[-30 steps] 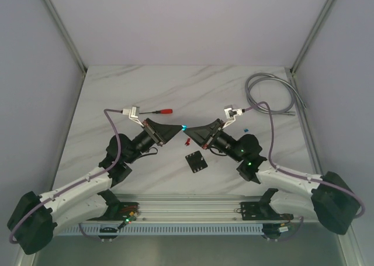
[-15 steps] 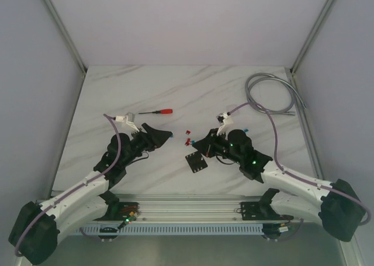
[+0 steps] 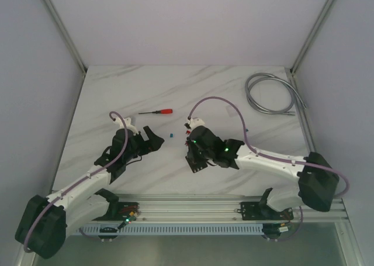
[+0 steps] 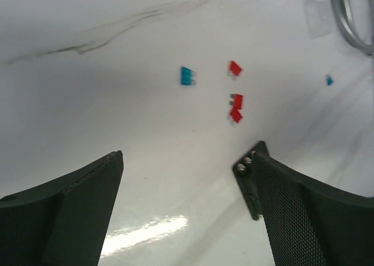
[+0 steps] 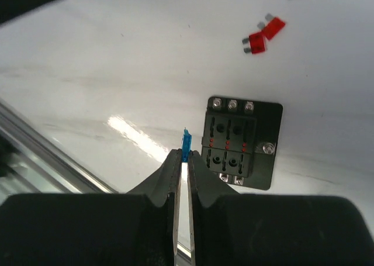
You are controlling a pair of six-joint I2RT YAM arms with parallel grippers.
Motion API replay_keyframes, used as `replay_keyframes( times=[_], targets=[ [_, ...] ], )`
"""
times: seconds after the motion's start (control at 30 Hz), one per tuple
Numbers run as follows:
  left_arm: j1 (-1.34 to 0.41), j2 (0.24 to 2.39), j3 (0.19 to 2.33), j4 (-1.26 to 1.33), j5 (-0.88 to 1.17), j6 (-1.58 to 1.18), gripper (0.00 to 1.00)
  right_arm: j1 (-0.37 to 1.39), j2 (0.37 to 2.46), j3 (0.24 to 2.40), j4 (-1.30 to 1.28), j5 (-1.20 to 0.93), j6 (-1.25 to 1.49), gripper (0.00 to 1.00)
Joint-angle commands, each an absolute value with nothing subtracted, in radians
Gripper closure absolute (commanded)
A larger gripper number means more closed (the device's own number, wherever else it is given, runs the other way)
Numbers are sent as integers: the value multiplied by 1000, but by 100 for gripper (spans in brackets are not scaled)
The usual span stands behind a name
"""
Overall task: Snap on the fuse box
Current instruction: Install the fuse at the fuse box base.
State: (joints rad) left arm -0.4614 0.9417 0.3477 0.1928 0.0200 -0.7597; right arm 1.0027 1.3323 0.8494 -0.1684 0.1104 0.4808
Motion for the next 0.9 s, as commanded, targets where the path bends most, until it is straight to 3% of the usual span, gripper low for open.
replay_keyframes(
  times=[0.0,0.4,0.87],
  targets=[
    [-425,969,374,144,-38,-670,0,1035,1416,942,-332,223,437,100],
    [-412,1042,347,189,-91,-633,0,1084,1617,1085,-436,298,413,100],
    [-394,1058,336,184,-74,-664,0,1120,1697,1138,-477,362,413,100]
  ],
)
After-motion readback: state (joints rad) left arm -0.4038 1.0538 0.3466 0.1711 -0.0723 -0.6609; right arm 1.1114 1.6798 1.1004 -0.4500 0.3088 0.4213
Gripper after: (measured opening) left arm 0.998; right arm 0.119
